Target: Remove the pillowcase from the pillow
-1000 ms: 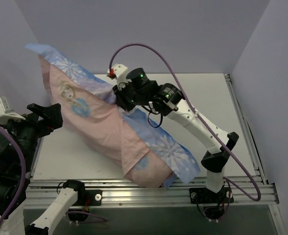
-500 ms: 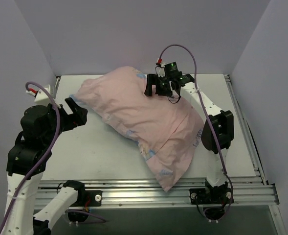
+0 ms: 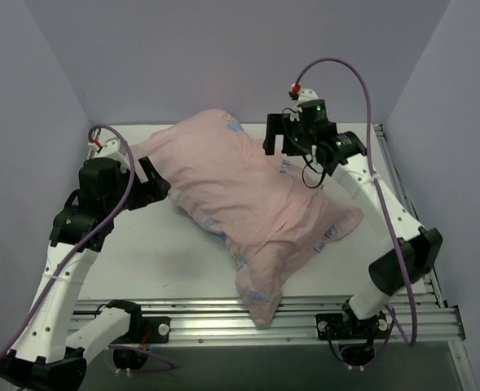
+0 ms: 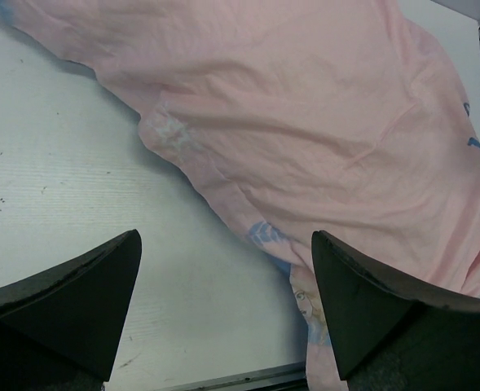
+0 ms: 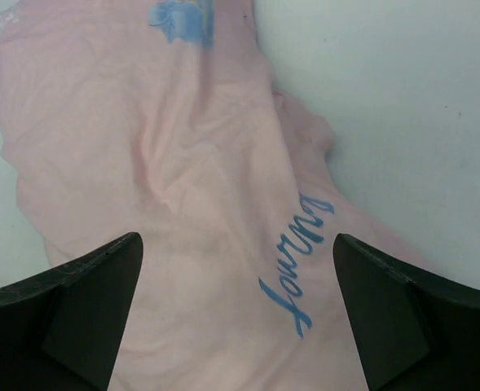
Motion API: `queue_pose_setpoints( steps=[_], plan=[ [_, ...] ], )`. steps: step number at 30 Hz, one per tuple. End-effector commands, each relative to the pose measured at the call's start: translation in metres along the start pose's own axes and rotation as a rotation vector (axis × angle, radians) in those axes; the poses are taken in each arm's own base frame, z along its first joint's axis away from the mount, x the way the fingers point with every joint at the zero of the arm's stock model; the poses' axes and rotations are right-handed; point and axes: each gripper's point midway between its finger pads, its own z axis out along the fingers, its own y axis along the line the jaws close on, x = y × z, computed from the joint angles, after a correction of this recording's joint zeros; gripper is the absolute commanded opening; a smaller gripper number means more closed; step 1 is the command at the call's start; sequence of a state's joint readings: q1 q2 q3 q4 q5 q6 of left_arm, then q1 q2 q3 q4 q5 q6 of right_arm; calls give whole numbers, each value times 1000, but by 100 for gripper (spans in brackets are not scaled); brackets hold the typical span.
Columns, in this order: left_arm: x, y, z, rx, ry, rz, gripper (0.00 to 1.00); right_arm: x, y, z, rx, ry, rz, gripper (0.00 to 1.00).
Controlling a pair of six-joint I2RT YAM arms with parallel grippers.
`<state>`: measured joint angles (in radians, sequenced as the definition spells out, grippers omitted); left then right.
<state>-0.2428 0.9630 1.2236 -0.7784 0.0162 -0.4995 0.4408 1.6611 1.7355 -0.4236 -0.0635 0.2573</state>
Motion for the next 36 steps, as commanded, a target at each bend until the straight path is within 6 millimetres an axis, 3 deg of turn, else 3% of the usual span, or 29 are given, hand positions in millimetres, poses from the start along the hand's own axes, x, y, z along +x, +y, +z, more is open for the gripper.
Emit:
queue_pose_setpoints(
  steps=[1,4,5,7,8,12,17,21,24,28,29,32,33,35,36],
  plan=[
    [-24,-17,19,56,-77,-27,94,19,-24,-30,93,-17,45,97],
    [-27,-16,41,41,-80,-55,94,45,-18,-42,47,22,103,96],
    [-27,-17,48,40,-74,-65,94,71,-19,-39,45,80,122,95],
    [-28,-22,68,55,-70,-94,94,85,-23,-54,58,80,141,94],
    [-26,-23,75,59,-62,-110,94,108,-33,-53,92,116,153,93],
    [-24,-44,111,141,-51,-171,94,126,-48,-71,137,85,212,92],
    [-7,-74,156,199,-23,-180,94,131,-61,-89,175,37,236,92],
    [15,-71,195,110,22,-121,94,144,-77,-95,252,38,271,91],
    [25,-62,213,58,28,-139,98,152,-80,-95,265,41,294,91],
    [48,-43,229,-15,68,-198,70,164,-78,-83,233,45,307,90],
    [50,-40,229,-25,66,-200,45,176,-76,-77,211,75,309,89],
    [52,-20,217,-80,44,-200,7,183,-65,-52,151,94,323,88],
    [51,-13,212,-95,33,-198,3,178,-52,-43,77,88,329,87],
    [48,10,193,-142,11,-204,2,180,-46,-29,55,98,323,85],
    [47,18,186,-155,9,-209,2,169,-41,-23,28,64,304,85]
  ],
)
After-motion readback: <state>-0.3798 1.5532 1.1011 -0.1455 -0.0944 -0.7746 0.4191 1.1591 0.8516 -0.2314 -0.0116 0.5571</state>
